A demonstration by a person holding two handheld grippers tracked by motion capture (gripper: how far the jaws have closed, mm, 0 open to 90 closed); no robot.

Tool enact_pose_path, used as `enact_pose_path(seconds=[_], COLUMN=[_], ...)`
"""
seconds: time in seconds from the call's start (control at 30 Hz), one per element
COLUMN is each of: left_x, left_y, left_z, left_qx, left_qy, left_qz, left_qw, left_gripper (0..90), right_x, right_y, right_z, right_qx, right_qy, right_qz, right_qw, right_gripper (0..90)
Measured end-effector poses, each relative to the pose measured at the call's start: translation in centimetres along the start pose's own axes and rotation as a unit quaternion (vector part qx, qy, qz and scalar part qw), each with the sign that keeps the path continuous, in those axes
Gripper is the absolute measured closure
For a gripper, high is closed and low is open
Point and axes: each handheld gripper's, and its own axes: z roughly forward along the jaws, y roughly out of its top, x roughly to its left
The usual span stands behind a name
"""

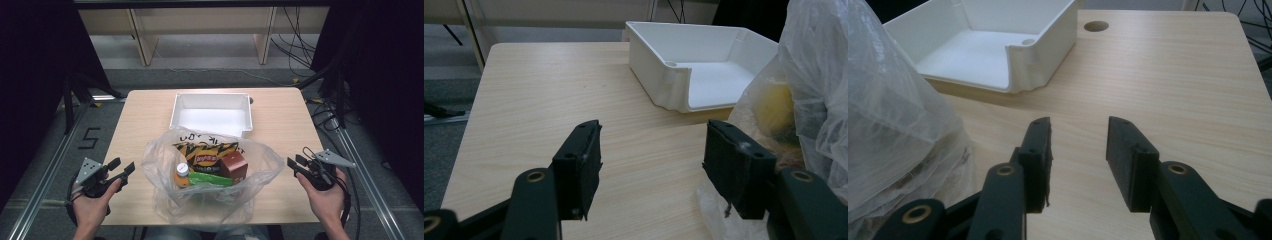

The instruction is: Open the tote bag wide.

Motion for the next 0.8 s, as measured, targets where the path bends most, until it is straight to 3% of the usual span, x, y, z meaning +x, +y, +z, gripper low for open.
enact_pose_path(seconds=[0.13,0.23,0.27,0.3,0.4,0.57,0.63,0.67,0.73,0.8], left_x=[0.1,0.0,-0.1,-0.1,-0.1,0.1,0.1,0.1,0.1,0.2], left_y=[0.0,0.0,0.1,0.1,0.2,0.2,0.3,0.4,0.5,0.9], left_z=[0.2,0.1,0.1,0.1,0.2,0.1,-0.2,-0.4,-0.5,-1.2], left_qx=[-0.001,0.001,0.001,-0.001,-0.004,-0.004,-0.012,-0.015,-0.02,-0.041], left_qy=[-0.004,-0.002,-0.004,-0.005,-0.007,-0.013,-0.014,-0.016,-0.016,-0.022], left_qz=[0.0,0.0,0.001,0.001,0.001,-0.005,-0.005,-0.006,-0.008,-0.018], left_qw=[1.0,1.0,1.0,1.0,1.0,0.9999,0.9998,0.9997,0.9996,0.9988], left_gripper=[40.8,41.5,41.7,41.9,43.1,46.4,48.0,48.4,49.4,50.1], right_x=[-0.3,-0.2,0.1,-0.3,0.1,0.1,0.2,0.6,0.7,0.9], right_y=[0.0,0.0,-0.1,-0.1,-0.2,0.2,0.6,0.7,1.2,1.6], right_z=[0.0,-0.1,-0.2,-0.1,-0.4,-0.8,-0.8,-1.0,-1.1,-1.3], right_qx=[-0.008,-0.006,-0.005,-0.009,-0.007,-0.016,-0.024,-0.023,-0.035,-0.04], right_qy=[-0.001,-0.005,0.0,0.003,-0.004,-0.012,-0.007,-0.005,-0.001,-0.002], right_qz=[-0.014,-0.011,0.003,-0.021,-0.001,-0.025,-0.033,-0.019,-0.031,-0.034], right_qw=[0.9999,0.9999,1.0,0.9997,1.0,0.9995,0.9992,0.9995,0.9989,0.9986], right_gripper=[62.1,61.8,61.8,61.8,61.7,62.1,62.6,62.8,63.2,63.6])
